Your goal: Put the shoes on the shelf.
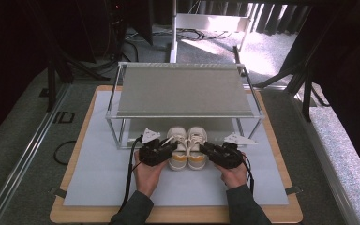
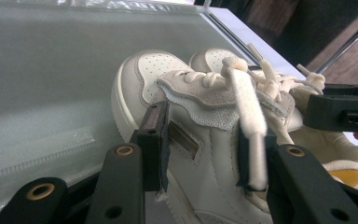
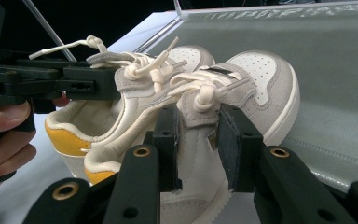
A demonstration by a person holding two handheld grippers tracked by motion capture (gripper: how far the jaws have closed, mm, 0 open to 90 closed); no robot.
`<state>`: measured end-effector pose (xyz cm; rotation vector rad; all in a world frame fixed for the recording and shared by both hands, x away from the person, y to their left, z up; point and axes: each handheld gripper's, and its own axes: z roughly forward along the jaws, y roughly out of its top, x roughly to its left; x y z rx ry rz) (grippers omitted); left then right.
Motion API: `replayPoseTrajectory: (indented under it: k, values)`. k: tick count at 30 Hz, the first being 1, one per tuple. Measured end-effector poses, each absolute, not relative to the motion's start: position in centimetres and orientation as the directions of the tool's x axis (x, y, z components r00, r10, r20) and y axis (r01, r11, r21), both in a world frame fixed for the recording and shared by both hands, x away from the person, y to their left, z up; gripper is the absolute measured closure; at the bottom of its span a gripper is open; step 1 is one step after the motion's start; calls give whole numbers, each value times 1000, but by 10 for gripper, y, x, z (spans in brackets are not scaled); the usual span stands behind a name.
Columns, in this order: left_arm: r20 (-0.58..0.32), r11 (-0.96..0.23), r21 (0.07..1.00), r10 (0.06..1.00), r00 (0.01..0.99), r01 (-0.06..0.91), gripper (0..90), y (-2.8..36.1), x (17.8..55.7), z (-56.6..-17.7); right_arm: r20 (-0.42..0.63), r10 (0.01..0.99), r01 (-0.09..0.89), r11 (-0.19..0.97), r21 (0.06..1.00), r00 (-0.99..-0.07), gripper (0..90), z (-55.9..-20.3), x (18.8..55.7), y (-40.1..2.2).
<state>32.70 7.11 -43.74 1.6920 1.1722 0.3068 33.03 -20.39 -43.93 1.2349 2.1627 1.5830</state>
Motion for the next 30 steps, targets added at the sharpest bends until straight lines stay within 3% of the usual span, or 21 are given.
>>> replayPoseTrajectory:
  k: [30]
  values:
    - [-330, 35, 837, 828, 454, 545, 600, 64, 350, -443, 328, 723, 507, 35, 861, -608, 697, -449, 352, -206]
